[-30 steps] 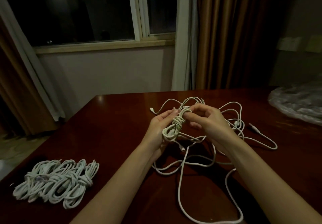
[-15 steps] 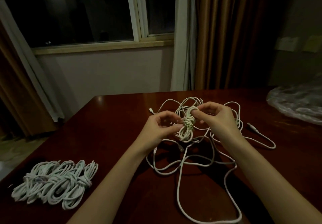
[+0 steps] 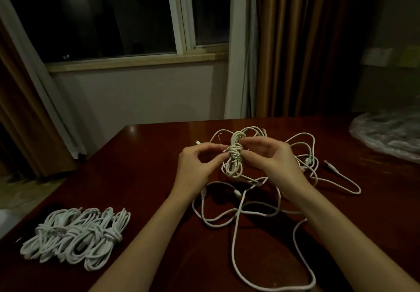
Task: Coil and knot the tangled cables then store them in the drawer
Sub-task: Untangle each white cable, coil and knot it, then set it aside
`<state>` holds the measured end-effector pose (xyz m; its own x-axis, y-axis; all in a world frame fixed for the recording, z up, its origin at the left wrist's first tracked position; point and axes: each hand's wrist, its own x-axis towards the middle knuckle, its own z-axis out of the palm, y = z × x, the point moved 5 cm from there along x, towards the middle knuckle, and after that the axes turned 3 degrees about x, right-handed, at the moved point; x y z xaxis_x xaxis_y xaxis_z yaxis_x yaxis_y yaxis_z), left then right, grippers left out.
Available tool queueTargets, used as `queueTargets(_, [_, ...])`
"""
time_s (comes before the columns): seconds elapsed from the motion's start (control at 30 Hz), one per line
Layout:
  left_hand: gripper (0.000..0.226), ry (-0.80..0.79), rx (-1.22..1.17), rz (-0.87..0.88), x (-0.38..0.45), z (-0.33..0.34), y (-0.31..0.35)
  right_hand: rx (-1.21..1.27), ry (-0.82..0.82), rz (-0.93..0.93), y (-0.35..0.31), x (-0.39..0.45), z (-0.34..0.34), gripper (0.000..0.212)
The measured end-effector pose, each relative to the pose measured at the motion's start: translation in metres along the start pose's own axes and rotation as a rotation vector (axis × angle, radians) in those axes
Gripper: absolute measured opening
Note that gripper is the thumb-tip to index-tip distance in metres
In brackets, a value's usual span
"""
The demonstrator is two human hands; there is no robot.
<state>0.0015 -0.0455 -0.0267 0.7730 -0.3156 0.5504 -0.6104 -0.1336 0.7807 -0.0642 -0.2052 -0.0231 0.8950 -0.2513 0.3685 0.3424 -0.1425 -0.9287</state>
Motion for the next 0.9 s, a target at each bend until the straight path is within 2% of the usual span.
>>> queueTargets(0.3, [0.013,0.035,0.104,-0.007,-0.005,-0.002,0.001,-0.181,-0.005,-0.021,0.002,0.000,0.000,0.021])
queueTargets(0.47, [0.012,0.045,0.189,-0.015,-0.019,-0.021,0.004,-0.175,-0.115,0.035,0.004,-0.007,0.017,0.017])
queueTargets(0.9, [0.010,-0.231,0.743,-0.093,-0.075,-0.143,0.022,-0.368,-0.426,-0.007,-0.015,-0.038,0.143,0.023])
